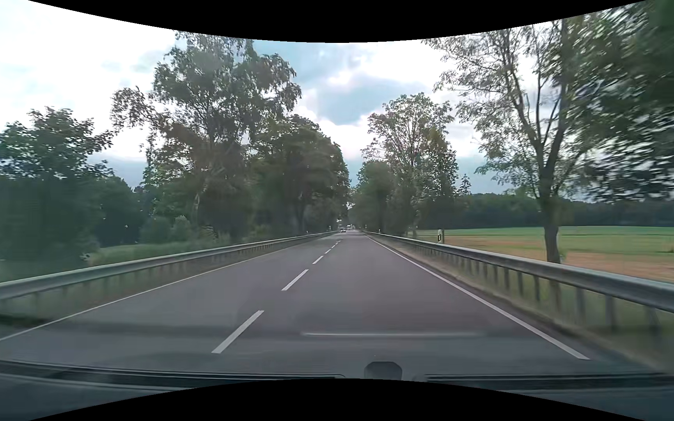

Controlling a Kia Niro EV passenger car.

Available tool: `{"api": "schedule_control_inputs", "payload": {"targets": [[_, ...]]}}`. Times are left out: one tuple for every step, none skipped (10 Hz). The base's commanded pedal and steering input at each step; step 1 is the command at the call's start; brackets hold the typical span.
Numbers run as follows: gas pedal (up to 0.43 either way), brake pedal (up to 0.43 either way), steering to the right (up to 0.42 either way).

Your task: Follow the waypoints while adhering to traffic rules and regulations

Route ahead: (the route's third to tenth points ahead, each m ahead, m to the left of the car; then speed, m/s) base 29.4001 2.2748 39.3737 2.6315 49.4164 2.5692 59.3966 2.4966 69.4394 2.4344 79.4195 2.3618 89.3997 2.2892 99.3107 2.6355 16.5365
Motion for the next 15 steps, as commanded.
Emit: {"api": "schedule_control_inputs", "payload": {"targets": [[0.157,0.0,-0.003],[0.157,0.0,-0.003],[0.157,0.0,-0.004],[0.157,0.0,-0.003],[0.157,0.0,-0.003],[0.157,0.0,-0.003],[0.157,0.0,-0.003],[0.157,0.0,-0.003],[0.157,0.0,-0.003],[0.157,0.0,-0.003],[0.157,0.0,-0.003],[0.157,0.0,-0.003],[0.157,0.0,-0.003],[0.157,0.0,-0.003],[0.157,0.0,-0.003]]}}
